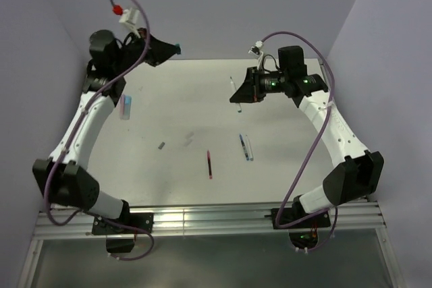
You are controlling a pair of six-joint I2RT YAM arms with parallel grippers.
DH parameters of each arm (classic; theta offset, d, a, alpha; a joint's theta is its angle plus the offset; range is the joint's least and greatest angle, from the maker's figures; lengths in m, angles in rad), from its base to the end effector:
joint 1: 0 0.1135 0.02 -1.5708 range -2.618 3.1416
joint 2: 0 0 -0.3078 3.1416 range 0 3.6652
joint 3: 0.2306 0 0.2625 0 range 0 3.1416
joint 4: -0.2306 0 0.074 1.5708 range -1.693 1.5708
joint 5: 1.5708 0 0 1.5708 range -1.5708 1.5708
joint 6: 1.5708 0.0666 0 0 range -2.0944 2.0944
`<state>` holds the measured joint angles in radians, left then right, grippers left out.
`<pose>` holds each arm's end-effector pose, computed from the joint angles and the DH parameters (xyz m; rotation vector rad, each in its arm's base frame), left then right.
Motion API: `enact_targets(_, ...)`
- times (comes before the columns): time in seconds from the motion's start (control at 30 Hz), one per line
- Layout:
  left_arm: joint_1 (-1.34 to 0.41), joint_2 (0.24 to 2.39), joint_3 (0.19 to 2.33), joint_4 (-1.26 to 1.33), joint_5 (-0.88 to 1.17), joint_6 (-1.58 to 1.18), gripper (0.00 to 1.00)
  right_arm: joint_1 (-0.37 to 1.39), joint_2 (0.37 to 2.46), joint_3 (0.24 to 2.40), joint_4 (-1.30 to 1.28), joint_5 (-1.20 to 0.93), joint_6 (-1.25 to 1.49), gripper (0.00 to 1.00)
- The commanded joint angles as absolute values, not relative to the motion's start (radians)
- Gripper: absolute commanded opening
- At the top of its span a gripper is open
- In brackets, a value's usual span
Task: Insert the pens into the pen caps
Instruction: Insert the pen cap onto the pen.
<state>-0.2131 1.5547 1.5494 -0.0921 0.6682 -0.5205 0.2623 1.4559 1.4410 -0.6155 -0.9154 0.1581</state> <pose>0.3789 -0.1242 0.4676 0.2668 1.7498 -1.0962 0.3086 0.1375 0.4079 -0.6364 2.0765 1.2384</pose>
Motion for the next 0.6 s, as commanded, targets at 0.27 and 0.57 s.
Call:
enact_targets(0.27,-0.179,1.462,1.172,0.995,0.894,-1.328,0.0,0.423,1.448,1.606,-0.52,-0.951,0.244,0.0)
enact_targets(0.57,-0.216,1.434,1.154,0.773,0.859,-1.293,0.0,0.486,1.459,1.609,-0.522,-0.692,0.341,0.0)
